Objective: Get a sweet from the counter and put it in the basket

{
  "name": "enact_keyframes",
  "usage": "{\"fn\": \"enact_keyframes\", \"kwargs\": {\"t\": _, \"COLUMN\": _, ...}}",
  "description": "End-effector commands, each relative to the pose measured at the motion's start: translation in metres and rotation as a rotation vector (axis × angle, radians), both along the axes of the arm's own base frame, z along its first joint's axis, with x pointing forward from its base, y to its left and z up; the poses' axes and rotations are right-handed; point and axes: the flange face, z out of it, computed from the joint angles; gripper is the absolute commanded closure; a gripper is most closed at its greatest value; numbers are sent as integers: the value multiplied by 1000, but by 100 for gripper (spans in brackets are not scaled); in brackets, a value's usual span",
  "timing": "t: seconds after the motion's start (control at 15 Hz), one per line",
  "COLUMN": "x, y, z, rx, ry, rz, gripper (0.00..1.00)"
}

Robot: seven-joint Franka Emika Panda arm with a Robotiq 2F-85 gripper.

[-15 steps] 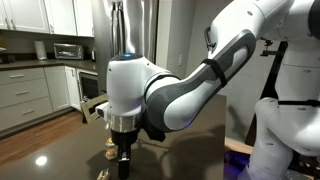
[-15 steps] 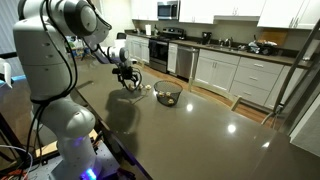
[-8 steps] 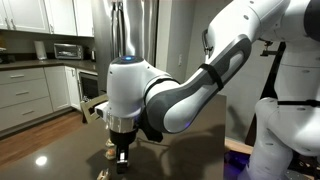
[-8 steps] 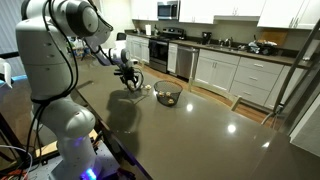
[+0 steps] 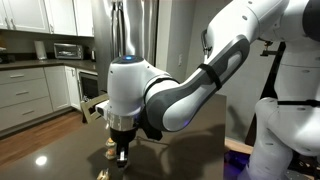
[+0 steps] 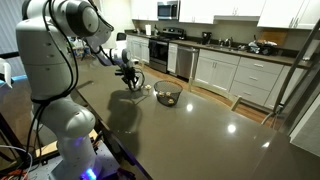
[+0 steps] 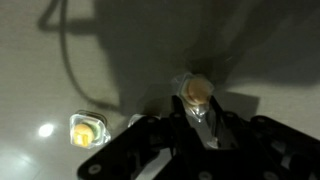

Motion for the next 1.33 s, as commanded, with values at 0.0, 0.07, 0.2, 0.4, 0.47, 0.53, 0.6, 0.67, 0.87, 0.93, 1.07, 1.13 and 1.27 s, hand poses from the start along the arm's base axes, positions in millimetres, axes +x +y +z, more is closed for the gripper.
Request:
{"fn": "enact_keyframes", "kwargs": {"t": 0.0, "x": 0, "y": -6, "z": 6, "rx": -22, "ry": -6, "rz": -7, "gripper": 92}}
{"fn": "enact_keyframes", "kwargs": {"t": 0.07, "x": 1, "y": -8, "z": 10, "rx": -23, "ry": -9, "rz": -10, "gripper": 95}}
{"fn": "enact_keyframes", "kwargs": {"t": 0.2, "x": 1, "y": -14, "z": 17, "rx": -34, "ry": 2, "rz": -18, "gripper": 94}}
{"fn": "enact_keyframes", "kwargs": {"t": 0.4, "x": -1, "y": -22, "z": 26, "rx": -56, "ry": 11, "rz": -32, "gripper": 93}}
{"fn": "enact_keyframes", "kwargs": {"t": 0.47, "x": -2, "y": -25, "z": 30, "rx": -64, "ry": 16, "rz": -34, "gripper": 93}}
{"fn": "enact_keyframes", "kwargs": {"t": 0.53, "x": -2, "y": -28, "z": 33, "rx": -73, "ry": 24, "rz": -37, "gripper": 93}}
{"fn": "enact_keyframes", "kwargs": {"t": 0.6, "x": -3, "y": -31, "z": 38, "rx": -83, "ry": 30, "rz": -43, "gripper": 93}}
{"fn": "enact_keyframes", "kwargs": {"t": 0.67, "x": -4, "y": -34, "z": 42, "rx": -92, "ry": 33, "rz": -49, "gripper": 93}}
{"fn": "enact_keyframes", "kwargs": {"t": 0.87, "x": -5, "y": -44, "z": 57, "rx": -104, "ry": 28, "rz": -68, "gripper": 94}}
{"fn": "enact_keyframes", "kwargs": {"t": 0.93, "x": -5, "y": -47, "z": 62, "rx": -101, "ry": 28, "rz": -69, "gripper": 93}}
{"fn": "enact_keyframes", "kwargs": {"t": 1.07, "x": -5, "y": -53, "z": 72, "rx": -101, "ry": 20, "rz": -79, "gripper": 93}}
{"fn": "enact_keyframes", "kwargs": {"t": 1.13, "x": -2, "y": -59, "z": 77, "rx": -98, "ry": 16, "rz": -83, "gripper": 94}}
{"fn": "enact_keyframes", "kwargs": {"t": 1.27, "x": 1, "y": -70, "z": 87, "rx": -94, "ry": 6, "rz": -88, "gripper": 94}}
